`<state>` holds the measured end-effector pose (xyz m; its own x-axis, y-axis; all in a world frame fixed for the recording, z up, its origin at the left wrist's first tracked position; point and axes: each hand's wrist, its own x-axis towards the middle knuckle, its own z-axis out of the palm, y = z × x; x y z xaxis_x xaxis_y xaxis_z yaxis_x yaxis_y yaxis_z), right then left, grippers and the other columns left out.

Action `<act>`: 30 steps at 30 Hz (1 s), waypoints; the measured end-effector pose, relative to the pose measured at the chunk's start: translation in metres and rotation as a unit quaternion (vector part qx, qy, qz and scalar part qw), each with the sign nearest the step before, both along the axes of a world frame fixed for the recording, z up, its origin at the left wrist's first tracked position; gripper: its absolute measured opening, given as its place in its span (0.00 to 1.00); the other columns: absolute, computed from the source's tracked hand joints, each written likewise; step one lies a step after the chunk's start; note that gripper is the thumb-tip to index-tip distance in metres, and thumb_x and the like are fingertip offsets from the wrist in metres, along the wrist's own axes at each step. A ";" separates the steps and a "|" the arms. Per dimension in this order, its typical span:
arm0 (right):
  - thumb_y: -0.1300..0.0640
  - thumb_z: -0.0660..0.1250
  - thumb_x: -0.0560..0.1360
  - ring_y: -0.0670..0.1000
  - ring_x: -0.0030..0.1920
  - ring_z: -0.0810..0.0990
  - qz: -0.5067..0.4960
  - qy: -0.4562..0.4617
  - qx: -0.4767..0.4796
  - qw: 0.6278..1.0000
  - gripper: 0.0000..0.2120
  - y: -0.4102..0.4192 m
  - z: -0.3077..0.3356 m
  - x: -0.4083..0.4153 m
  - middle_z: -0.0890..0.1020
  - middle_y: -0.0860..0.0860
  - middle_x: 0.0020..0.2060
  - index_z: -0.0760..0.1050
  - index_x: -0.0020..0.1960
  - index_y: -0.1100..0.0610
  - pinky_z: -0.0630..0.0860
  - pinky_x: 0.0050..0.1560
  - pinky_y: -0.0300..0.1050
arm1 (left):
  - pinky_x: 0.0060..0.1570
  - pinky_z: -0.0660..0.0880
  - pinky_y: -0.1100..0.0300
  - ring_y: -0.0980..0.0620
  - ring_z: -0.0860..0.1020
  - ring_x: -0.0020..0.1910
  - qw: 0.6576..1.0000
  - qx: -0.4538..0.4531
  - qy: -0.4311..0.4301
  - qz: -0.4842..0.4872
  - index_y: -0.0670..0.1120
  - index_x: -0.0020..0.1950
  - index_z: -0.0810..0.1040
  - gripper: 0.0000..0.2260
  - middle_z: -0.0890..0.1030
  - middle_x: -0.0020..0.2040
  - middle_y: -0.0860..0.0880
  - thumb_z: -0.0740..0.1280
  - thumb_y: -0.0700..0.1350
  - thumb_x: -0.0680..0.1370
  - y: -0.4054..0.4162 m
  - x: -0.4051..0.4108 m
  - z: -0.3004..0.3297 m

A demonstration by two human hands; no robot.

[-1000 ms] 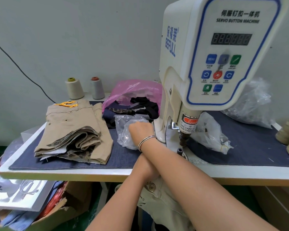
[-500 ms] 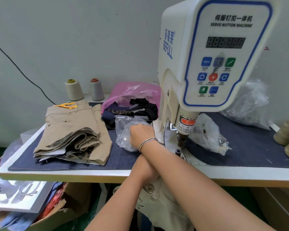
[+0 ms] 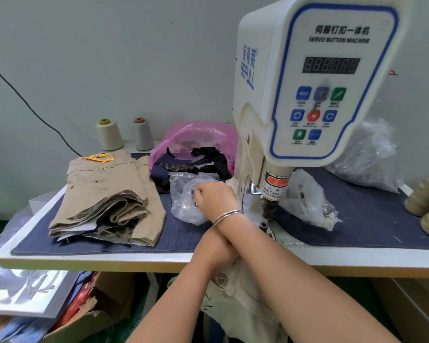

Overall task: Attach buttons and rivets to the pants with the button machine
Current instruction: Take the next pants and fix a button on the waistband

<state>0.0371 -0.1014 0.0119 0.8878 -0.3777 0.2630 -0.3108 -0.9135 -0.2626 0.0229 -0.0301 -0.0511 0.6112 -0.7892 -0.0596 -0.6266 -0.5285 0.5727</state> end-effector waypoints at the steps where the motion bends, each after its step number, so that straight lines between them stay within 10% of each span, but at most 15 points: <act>1: 0.57 0.56 0.79 0.58 0.42 0.78 -0.001 -0.041 0.023 0.999 0.13 0.003 0.005 -0.013 0.81 0.56 0.39 0.78 0.47 0.60 0.66 0.39 0.43 | 0.50 0.70 0.58 0.46 0.75 0.52 0.999 -0.034 0.018 -0.009 0.44 0.51 0.77 0.11 0.79 0.51 0.43 0.57 0.47 0.77 0.001 -0.001 0.001; 8: 0.58 0.62 0.76 0.52 0.28 0.75 0.001 -0.199 0.195 0.960 0.13 0.010 0.006 -0.132 0.76 0.53 0.25 0.73 0.33 0.58 0.70 0.32 0.48 | 0.30 0.66 0.53 0.54 0.68 0.28 0.985 -0.166 0.011 -0.036 0.48 0.31 0.68 0.14 0.73 0.27 0.50 0.56 0.55 0.71 0.000 -0.004 0.000; 16: 0.58 0.59 0.76 0.48 0.28 0.70 -0.009 0.019 0.218 0.976 0.16 -0.063 0.008 -0.153 0.72 0.51 0.25 0.67 0.30 0.54 0.70 0.38 0.48 | 0.31 0.62 0.55 0.55 0.61 0.27 0.974 -0.219 -0.010 -0.058 0.46 0.30 0.61 0.19 0.63 0.25 0.53 0.61 0.48 0.79 0.000 -0.004 -0.003; 24: 0.60 0.61 0.75 0.42 0.23 0.63 0.048 0.049 0.242 0.968 0.17 -0.079 0.006 -0.139 0.67 0.54 0.25 0.65 0.28 0.56 0.63 0.33 0.43 | 0.31 0.62 0.55 0.55 0.61 0.26 0.974 -0.220 -0.008 -0.061 0.46 0.30 0.61 0.19 0.63 0.25 0.52 0.58 0.51 0.77 0.000 -0.004 -0.002; 30: 0.55 0.65 0.75 0.44 0.24 0.64 0.081 -0.004 0.071 0.994 0.22 -0.081 -0.001 -0.138 0.66 0.46 0.23 0.59 0.26 0.49 0.59 0.29 0.38 | 0.31 0.61 0.56 0.55 0.61 0.26 0.973 -0.220 -0.007 -0.063 0.47 0.29 0.60 0.19 0.62 0.25 0.53 0.59 0.49 0.78 0.000 -0.004 -0.002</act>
<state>-0.1013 -0.1823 0.0106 0.9381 -0.2637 0.2248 -0.1601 -0.9052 -0.3936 0.0187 -0.0303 -0.0536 0.5058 -0.8054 0.3090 -0.6805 -0.1522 0.7168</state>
